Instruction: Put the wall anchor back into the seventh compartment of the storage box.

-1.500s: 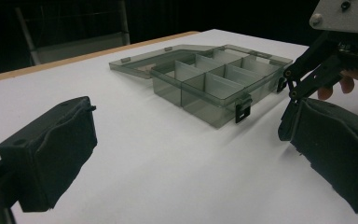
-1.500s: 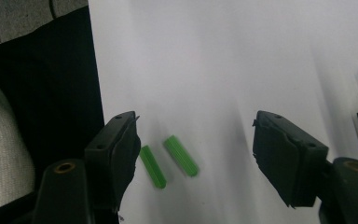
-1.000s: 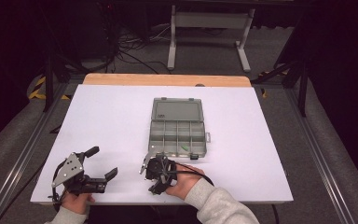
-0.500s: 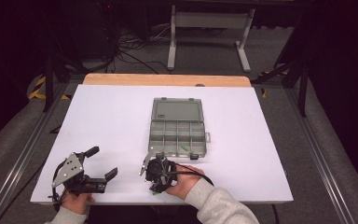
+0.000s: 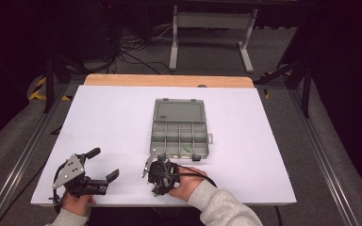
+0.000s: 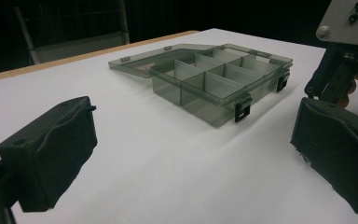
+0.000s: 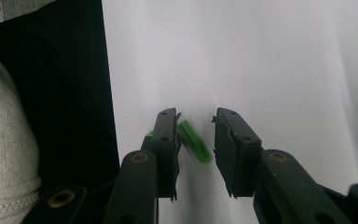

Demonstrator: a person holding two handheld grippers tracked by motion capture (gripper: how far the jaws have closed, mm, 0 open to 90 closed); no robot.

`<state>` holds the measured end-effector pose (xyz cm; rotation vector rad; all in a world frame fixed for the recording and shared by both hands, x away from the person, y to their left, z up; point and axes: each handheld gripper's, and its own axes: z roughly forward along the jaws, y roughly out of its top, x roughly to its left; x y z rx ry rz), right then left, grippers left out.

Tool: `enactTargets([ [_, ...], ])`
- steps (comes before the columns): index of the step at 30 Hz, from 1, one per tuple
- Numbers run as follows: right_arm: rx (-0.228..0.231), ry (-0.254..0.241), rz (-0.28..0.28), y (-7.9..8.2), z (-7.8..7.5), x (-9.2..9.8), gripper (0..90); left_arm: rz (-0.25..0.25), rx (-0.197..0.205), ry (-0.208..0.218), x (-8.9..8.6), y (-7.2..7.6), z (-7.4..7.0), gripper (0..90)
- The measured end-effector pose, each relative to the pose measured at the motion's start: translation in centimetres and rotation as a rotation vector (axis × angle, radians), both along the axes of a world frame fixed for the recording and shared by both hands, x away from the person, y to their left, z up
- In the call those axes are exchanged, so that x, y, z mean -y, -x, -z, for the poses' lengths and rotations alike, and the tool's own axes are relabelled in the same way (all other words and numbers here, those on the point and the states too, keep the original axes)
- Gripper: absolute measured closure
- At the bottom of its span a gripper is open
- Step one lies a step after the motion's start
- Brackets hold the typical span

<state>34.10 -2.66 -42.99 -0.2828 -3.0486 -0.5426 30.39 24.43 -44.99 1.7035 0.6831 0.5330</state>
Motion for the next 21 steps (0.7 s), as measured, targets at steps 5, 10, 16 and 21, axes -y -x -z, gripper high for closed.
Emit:
enactTargets([
  [5, -0.004, -0.004, 0.001, 0.06, 0.01, 0.03, 66.5, 0.003, -0.005, -0.001, 0.06, -0.01, 0.03, 0.5],
  [10, 0.015, -0.004, -0.003, 0.08, 0.02, -0.03, 67.5, 0.004, -0.005, -0.002, 0.08, -0.02, 0.04, 0.5],
  [16, 0.026, -0.014, 0.0, -0.13, 0.07, 0.07, 72.2, 0.004, -0.007, -0.002, 0.03, -0.03, 0.05, 0.5],
  [21, 0.04, -0.009, 0.004, -0.21, 0.07, 0.08, 79.7, 0.003, -0.006, 0.0, 0.03, -0.02, 0.04, 0.5],
])
